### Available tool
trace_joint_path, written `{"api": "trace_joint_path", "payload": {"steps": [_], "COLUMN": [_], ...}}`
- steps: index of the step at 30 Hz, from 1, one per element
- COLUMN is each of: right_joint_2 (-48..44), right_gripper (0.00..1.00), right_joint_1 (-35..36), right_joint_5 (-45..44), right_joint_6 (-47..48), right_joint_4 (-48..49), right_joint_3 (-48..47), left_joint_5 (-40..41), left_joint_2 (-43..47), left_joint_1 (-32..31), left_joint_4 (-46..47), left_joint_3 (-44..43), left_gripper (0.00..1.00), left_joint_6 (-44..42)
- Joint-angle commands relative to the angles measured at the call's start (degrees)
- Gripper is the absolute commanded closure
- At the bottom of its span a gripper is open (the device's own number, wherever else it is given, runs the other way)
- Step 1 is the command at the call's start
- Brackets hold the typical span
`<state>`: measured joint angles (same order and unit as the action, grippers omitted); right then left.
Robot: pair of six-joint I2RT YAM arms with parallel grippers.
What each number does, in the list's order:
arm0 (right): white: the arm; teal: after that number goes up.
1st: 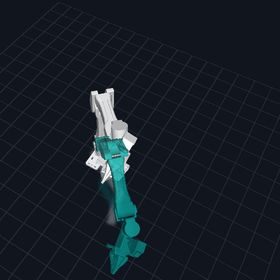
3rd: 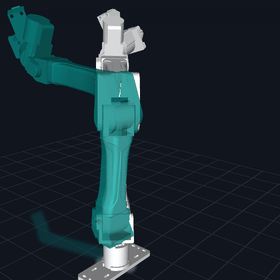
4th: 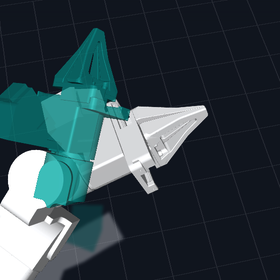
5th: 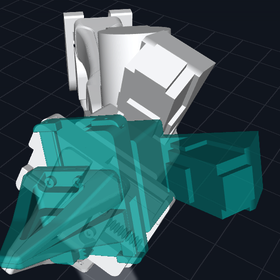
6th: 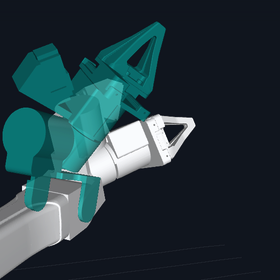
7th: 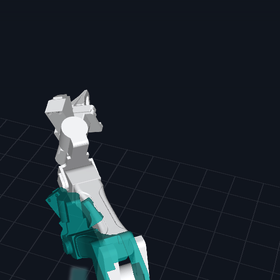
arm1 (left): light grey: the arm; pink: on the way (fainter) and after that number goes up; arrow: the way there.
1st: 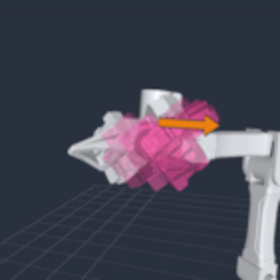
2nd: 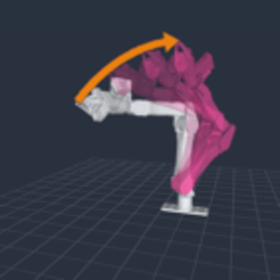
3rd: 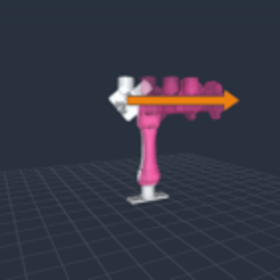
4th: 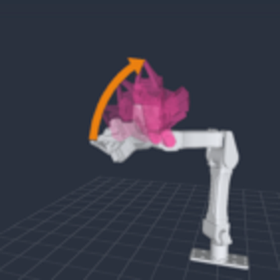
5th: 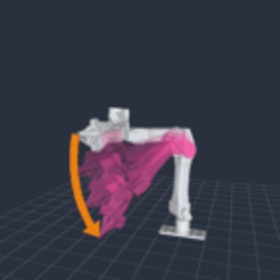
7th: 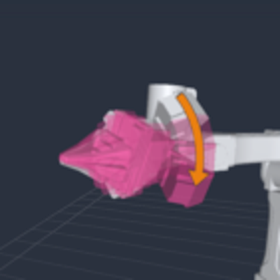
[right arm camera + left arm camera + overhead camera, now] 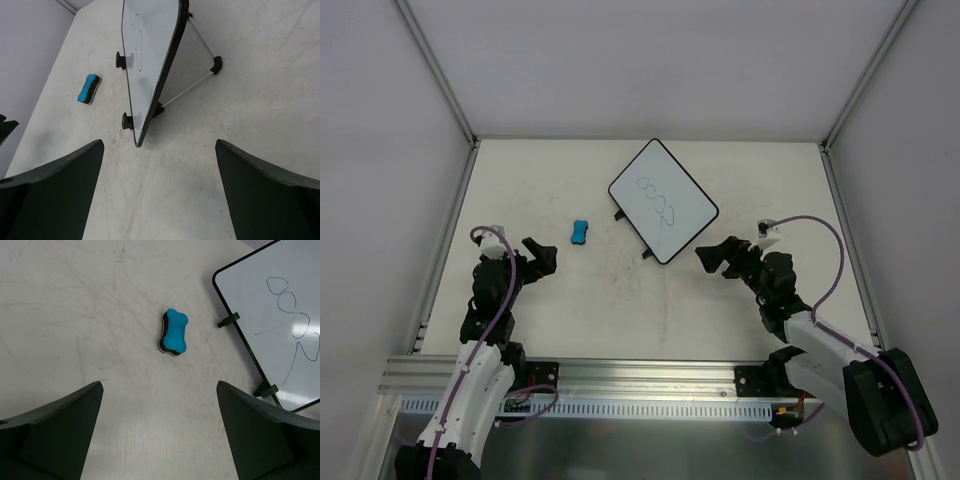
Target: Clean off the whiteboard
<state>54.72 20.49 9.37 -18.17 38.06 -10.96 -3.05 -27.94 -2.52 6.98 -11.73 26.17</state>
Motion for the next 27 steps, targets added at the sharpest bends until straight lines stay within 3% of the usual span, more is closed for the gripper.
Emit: {"api": "trace_joint_path", "payload": {"steps": [1, 5, 17, 27], "right_joint_2": [5.5, 12.2, 27.2, 37.6], "right_gripper": [0.01, 0.03, 0.12, 0.36], "right_joint_1": [-0.3, -0.3, -0.4, -1.2], "right_joint_5": [4.5, 7.0, 7.8, 10.3], "right_joint_6": [-5.4, -7.9, -10.0, -11.4], "right_joint_4": [14.5, 20.9, 25.6, 37.3], "right_joint_3": [-0.4, -2.8, -12.6, -13.7], "left_joint_5": [-1.8, -1.9, -2.5, -1.5], "left_joint_2": [0.2, -0.3, -1.5, -1.6], "left_joint_1": [0.5, 0.5, 0.5, 0.5], "left_joint_4": [1.7, 1.7, 1.7, 1.8], "left_joint_3": [-2.2, -2.2, -2.8, -2.8], "left_gripper": [0.01, 0.01, 0.01, 0.01], "left_joint_6": [-1.2, -1.0, -1.3, -1.6]}}
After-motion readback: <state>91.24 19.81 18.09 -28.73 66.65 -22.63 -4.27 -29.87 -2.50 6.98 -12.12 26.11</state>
